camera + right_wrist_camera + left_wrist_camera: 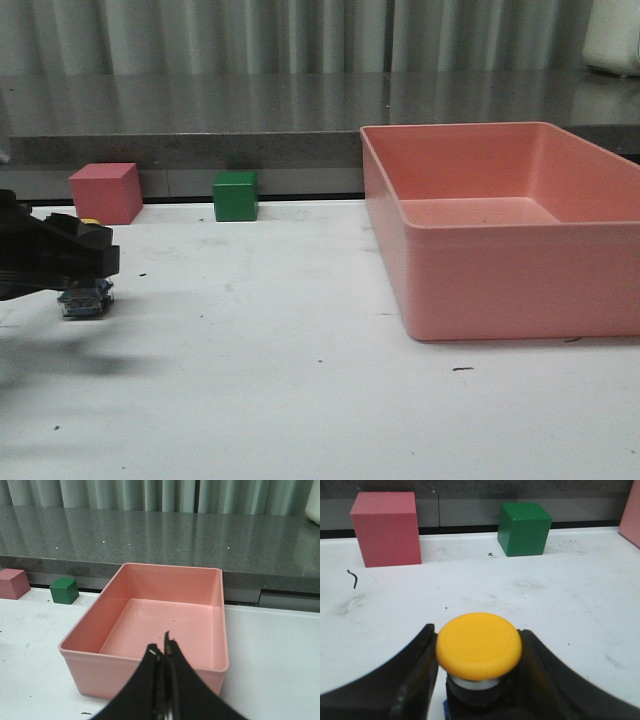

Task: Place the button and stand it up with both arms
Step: 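Lower the button upright onto the table and release it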

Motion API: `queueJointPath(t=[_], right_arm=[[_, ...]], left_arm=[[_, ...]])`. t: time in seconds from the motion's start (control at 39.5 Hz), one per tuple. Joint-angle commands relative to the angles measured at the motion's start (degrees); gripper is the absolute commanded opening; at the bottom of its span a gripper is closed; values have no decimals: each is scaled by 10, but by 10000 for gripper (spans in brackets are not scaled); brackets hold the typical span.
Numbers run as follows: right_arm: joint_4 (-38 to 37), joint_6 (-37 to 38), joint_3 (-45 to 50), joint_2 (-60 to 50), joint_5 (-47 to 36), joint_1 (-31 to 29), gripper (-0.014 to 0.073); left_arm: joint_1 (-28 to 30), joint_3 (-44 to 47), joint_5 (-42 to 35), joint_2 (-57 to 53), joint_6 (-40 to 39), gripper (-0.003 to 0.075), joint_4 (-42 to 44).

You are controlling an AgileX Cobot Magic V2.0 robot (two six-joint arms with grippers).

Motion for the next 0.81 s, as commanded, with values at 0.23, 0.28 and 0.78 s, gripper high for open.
queueJointPath(t=[0.23,0.28,0.78], right_arm=[[-5,-5,-15,6,-50,-4,-70],[-5,-5,-15,6,-50,-4,-70],[-5,-5,-15,6,-50,-4,-70]], left_arm=[[-3,-3,-58,-19,-1,162,-11],[-3,-2,-69,-19,-1,237,-9],[-3,-2,-87,-46,-1,463,-9]])
